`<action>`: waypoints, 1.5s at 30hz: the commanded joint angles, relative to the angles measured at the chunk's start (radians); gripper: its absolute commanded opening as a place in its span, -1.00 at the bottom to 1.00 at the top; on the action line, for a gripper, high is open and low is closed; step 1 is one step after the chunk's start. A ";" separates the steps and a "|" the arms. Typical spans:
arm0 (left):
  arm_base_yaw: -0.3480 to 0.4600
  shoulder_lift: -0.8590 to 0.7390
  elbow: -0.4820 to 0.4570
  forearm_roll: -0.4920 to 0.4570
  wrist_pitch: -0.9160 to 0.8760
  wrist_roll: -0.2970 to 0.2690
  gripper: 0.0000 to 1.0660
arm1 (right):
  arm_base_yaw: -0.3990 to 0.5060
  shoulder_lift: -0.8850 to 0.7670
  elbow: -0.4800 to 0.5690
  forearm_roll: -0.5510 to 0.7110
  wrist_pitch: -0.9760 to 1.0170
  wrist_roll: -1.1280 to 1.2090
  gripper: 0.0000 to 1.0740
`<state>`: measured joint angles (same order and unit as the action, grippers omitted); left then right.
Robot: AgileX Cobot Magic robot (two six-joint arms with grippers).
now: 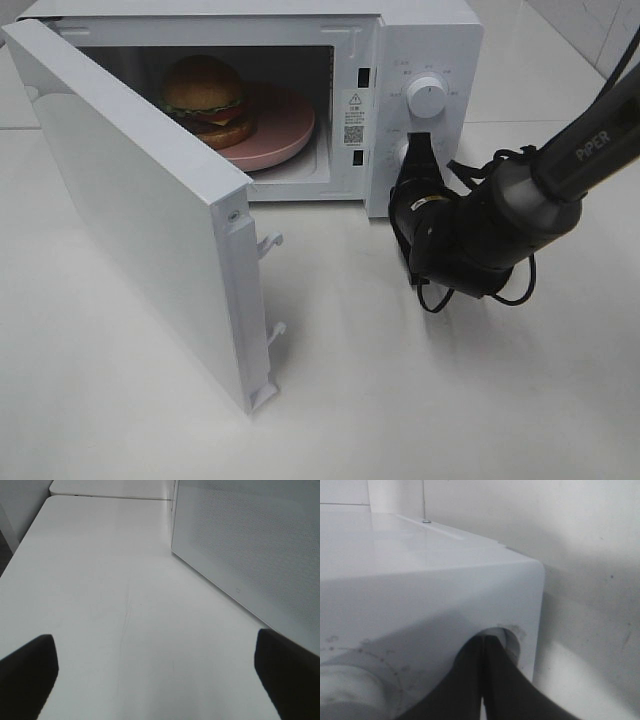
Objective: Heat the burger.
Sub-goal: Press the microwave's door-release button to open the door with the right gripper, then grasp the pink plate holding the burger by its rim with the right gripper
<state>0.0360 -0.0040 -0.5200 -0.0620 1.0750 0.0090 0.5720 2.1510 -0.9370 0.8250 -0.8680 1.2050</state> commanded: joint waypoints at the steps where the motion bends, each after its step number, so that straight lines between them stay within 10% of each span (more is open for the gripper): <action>1: 0.000 -0.006 0.003 -0.001 -0.003 0.000 0.88 | -0.009 -0.045 0.011 -0.052 -0.048 -0.042 -1.00; 18: 0.000 -0.006 0.003 -0.001 -0.003 0.000 0.88 | -0.008 -0.281 0.212 -0.062 0.275 -0.375 -1.00; 31: 0.000 -0.006 0.003 -0.001 -0.003 0.000 0.88 | -0.008 -0.484 0.212 -0.060 0.655 -1.112 -1.00; 45: 0.000 -0.006 0.003 -0.001 -0.003 0.000 0.88 | -0.142 -0.569 0.195 -0.249 1.068 -1.318 -1.00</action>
<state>0.0360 -0.0040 -0.5200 -0.0620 1.0750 0.0090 0.4370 1.5920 -0.7390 0.6040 0.1700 -0.0950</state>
